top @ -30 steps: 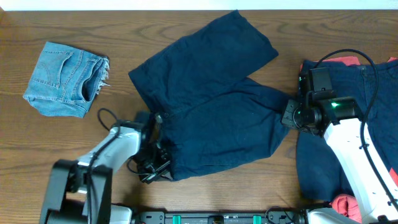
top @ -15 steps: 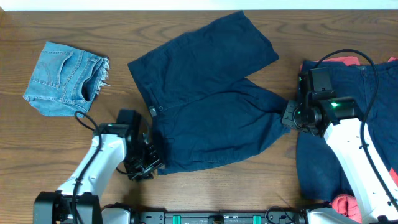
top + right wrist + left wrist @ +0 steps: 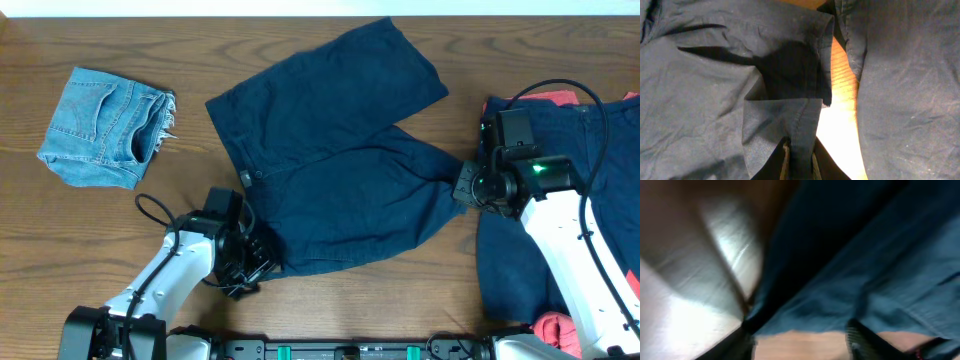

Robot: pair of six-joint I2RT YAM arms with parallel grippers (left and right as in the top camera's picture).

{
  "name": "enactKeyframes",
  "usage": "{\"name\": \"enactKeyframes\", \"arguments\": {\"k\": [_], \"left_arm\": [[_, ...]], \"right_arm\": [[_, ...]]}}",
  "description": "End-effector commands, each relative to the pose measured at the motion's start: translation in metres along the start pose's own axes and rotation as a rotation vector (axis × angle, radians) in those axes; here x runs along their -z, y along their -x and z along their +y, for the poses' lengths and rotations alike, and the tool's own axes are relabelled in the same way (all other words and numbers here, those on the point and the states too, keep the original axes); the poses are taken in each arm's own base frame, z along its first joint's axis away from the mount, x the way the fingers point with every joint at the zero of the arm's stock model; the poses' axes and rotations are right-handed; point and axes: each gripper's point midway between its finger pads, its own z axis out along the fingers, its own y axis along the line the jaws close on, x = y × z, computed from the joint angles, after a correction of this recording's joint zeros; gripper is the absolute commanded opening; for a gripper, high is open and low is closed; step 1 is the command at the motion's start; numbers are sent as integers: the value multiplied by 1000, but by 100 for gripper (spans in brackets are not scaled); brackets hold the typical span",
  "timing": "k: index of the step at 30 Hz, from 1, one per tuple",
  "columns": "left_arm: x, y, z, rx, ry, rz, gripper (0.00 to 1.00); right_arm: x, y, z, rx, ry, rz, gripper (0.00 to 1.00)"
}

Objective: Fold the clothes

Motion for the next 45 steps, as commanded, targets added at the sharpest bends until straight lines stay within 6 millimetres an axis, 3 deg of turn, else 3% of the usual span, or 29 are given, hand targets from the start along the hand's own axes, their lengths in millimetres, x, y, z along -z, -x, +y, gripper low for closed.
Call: {"name": "enactKeyframes", "arguments": {"k": [1, 5, 12, 19, 23, 33, 39, 42, 45], "left_arm": [[-7, 10, 11, -8, 44, -52, 53], [-7, 12, 13, -7, 58, -65, 43], [-7, 10, 15, -3, 63, -56, 6], [4, -9, 29, -24, 136, 29, 6], [31, -17, 34, -37, 200, 53, 6], [111, -34, 33, -76, 290, -34, 6], [146, -50, 43, -88, 342, -96, 6], [155, -55, 53, -77, 377, -126, 6], [158, -55, 56, -70, 385, -150, 6]], "right_arm": [[1, 3, -2, -14, -12, -11, 12], [1, 3, -2, -14, -12, -11, 11], [1, 3, -2, -14, -10, -10, 11], [2, 7, 0, 25, -3, -31, 11], [11, 11, 3, 58, 10, -46, 8], [61, 4, 3, 17, 42, -50, 1], [109, 31, 44, 179, 252, -190, 1], [133, 54, 57, 185, 305, -302, 1], [144, 73, 69, 190, 352, -390, 1]]}}
